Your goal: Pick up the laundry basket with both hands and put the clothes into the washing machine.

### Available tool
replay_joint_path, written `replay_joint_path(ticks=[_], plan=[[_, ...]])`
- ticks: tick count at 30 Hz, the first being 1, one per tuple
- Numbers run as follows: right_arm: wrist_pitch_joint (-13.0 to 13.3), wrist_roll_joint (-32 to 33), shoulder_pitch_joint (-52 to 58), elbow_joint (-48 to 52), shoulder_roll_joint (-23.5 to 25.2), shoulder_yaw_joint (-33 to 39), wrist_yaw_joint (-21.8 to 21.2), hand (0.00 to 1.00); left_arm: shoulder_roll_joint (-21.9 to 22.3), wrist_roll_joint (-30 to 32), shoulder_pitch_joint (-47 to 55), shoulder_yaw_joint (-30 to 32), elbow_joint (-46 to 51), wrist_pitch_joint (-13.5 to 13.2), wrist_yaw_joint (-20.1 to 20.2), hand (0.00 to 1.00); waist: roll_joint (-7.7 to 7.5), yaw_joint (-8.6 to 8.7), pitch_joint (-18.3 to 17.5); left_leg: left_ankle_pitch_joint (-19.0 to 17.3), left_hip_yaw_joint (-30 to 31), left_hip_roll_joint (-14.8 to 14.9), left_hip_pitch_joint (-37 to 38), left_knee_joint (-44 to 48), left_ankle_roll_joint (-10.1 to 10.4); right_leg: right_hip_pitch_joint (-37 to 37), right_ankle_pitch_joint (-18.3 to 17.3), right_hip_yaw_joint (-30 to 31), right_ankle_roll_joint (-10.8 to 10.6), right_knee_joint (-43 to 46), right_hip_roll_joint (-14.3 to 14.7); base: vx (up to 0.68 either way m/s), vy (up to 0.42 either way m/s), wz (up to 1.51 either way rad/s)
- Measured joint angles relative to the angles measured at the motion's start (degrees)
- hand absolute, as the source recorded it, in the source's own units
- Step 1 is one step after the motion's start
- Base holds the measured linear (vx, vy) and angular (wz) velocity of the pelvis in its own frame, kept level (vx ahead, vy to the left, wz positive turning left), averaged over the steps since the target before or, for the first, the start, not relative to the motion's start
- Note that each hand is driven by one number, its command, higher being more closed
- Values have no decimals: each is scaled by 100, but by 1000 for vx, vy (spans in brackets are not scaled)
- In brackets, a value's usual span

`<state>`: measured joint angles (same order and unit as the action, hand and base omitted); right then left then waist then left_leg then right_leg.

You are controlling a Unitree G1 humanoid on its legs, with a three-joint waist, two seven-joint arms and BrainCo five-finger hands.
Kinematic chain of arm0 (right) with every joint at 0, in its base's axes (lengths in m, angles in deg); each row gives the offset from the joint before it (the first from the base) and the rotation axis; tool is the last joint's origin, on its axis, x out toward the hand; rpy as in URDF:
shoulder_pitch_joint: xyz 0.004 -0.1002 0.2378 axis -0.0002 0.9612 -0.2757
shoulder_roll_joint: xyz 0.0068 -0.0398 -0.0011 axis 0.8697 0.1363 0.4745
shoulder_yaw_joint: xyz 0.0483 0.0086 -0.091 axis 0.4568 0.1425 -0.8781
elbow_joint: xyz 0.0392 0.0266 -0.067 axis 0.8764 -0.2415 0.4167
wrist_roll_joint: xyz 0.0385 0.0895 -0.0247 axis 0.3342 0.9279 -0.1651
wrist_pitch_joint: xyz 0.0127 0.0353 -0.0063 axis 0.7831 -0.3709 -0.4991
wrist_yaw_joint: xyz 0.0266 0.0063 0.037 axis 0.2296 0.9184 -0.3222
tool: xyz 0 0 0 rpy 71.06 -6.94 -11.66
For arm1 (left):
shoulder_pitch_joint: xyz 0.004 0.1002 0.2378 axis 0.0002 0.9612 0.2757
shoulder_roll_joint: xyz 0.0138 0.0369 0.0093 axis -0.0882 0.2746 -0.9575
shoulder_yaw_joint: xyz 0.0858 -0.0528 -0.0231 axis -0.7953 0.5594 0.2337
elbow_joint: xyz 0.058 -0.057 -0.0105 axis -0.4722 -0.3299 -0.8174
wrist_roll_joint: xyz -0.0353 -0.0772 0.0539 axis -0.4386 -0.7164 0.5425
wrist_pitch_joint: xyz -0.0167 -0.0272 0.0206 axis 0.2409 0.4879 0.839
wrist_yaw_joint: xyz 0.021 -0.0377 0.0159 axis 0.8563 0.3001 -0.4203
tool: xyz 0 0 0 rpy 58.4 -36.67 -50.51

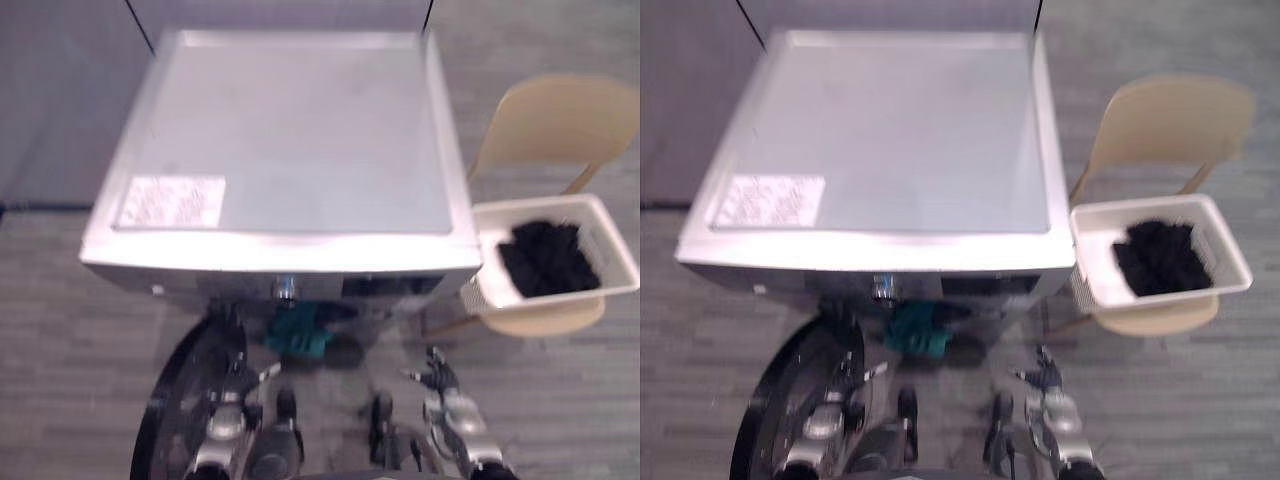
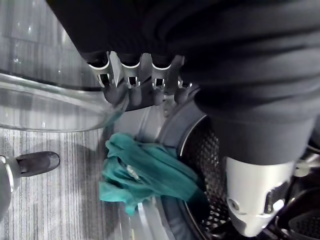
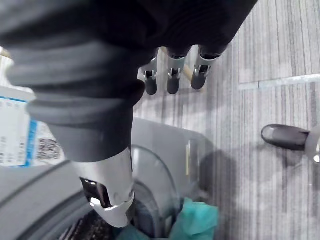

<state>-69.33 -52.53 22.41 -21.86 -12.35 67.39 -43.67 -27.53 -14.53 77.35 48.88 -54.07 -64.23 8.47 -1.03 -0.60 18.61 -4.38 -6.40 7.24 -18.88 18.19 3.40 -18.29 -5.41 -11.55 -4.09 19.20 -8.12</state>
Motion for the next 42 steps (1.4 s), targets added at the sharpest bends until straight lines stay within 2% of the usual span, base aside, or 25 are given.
replay_joint_path(ticks=[2,5,11,14,20,25,34,36,38,39,42], plan=[[1,43,-135,428,40,-168,48,0,18,-127,-359,-2,71,5,-34,0,-63,-20,305,-429,0,124,-762,976,-16,-756,-313,148,-12,922,-45,-257,37,-15],[11,108,-141,1115,179,-265,151,0,88,-241,-636,22,266,5,-121,0,-113,-20,448,-806,-18,298,-1636,1919,-43,-1646,-601,284,2,1759,-60,-225,11,-20],[100,155,-420,2218,378,-265,404,0,253,-522,-1607,433,315,10,-260,0,-162,-21,688,-994,152,586,-3288,3140,-78,-3267,-773,373,160,2890,-53,-154,-27,-10],[146,236,-511,2834,481,-220,529,0,322,-607,-2099,712,367,11,-274,0,-174,-20,708,-1107,311,701,-4288,3791,-66,-4204,-886,373,201,3494,-11,-103,-59,-7],[317,234,-444,3574,586,-190,540,0,296,-769,-2631,1178,449,42,-395,0,-220,2,744,-1297,522,875,-5671,4790,-32,-5552,-1106,393,277,4465,24,-49,-55,-11],[398,226,-412,4015,641,-113,537,0,274,-898,-3092,1472,471,138,-556,0,-234,54,739,-1409,634,914,-6382,5259,-34,-6230,-1187,410,314,4902,25,-50,-8,-5],[512,217,-235,4538,709,-119,515,0,160,-1564,-3686,1583,507,254,-759,0,-314,215,692,-1572,640,977,-6949,5720,-85,-6848,-1234,554,275,5288,40,-20,18,-7],[527,212,-200,4594,735,-126,511,0,50,-1569,-3869,1436,719,247,-905,0,-419,271,623,-1585,653,976,-7095,5768,-106,-7006,-1254,557,310,5350,28,0,0,0],[548,209,-167,4628,734,-109,512,0,17,-1600,-3968,1389,754,253,-1168,0,-429,294,617,-1588,687,971,-7167,5811,-108,-7054,-1264,541,327,5388,20,0,0,0],[550,204,-155,4644,736,-110,512,0,27,-1629,-3969,1354,766,238,-1239,100,-441,297,609,-1588,678,969,-7179,5812,-107,-7077,-1264,550,327,5398,17,0,0,0],[614,142,-140,4671,735,-112,507,0,37,-1835,-3965,1233,945,238,-1568,100,-444,301,607,-1576,694,964,-7247,5878,-86,-7149,-1270,549,338,5483,1,0,0,0]])
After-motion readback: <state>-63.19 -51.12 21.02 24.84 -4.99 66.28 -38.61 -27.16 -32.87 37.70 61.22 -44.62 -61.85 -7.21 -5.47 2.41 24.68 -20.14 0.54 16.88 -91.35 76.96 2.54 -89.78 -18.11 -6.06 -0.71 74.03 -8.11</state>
